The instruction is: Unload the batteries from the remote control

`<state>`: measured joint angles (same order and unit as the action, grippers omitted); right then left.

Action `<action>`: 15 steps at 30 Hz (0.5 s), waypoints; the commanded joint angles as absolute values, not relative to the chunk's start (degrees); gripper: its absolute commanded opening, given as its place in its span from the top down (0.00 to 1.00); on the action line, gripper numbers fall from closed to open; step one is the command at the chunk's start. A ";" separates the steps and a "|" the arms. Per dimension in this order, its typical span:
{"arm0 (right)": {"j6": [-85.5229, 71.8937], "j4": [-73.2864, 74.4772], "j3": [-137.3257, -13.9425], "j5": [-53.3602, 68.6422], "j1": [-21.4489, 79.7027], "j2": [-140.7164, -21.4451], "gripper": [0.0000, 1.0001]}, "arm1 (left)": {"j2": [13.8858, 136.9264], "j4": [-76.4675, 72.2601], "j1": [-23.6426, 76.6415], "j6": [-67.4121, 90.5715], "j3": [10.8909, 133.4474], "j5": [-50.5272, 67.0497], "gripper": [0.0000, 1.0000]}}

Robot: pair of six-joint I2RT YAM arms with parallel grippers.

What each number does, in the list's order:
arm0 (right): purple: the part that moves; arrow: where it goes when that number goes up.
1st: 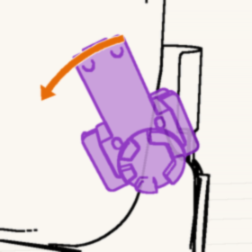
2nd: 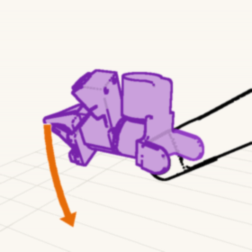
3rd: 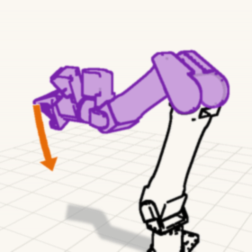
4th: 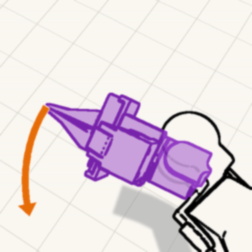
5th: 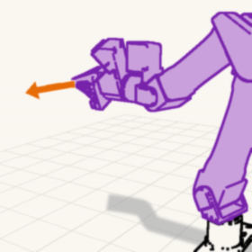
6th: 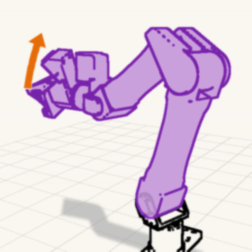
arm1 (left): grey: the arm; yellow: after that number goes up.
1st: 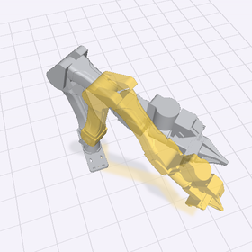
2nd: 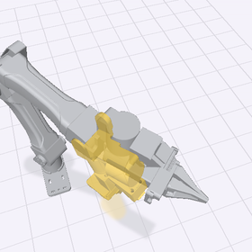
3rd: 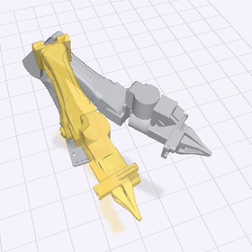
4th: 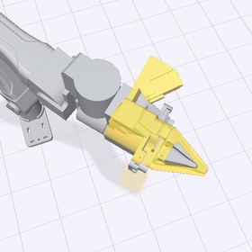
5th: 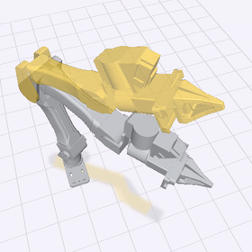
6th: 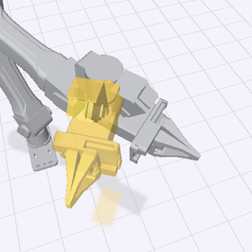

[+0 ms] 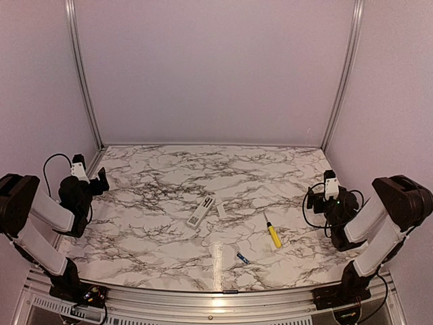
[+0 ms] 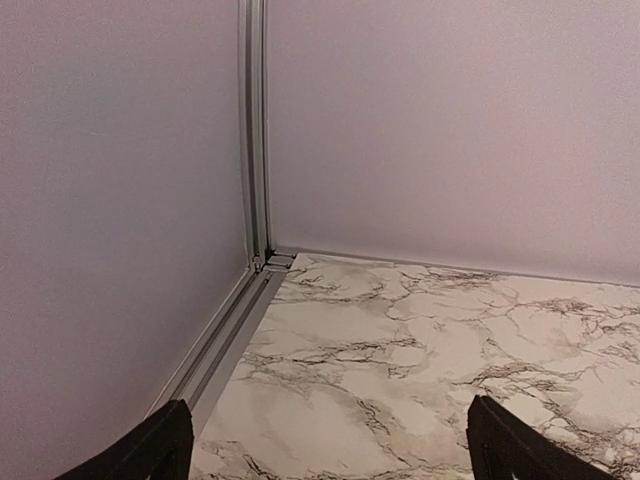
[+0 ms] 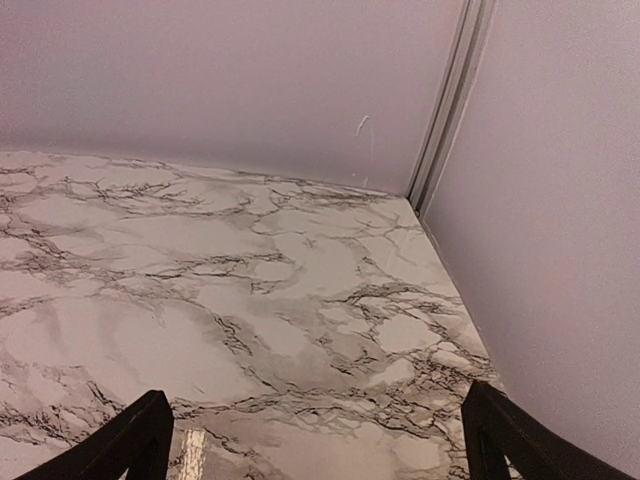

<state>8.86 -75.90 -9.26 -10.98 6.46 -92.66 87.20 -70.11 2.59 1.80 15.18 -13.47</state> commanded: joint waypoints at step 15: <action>8.79 -84.93 -10.80 -11.34 5.94 -92.37 0.01 | 87.63 -71.46 2.50 1.14 14.33 -12.88 0.01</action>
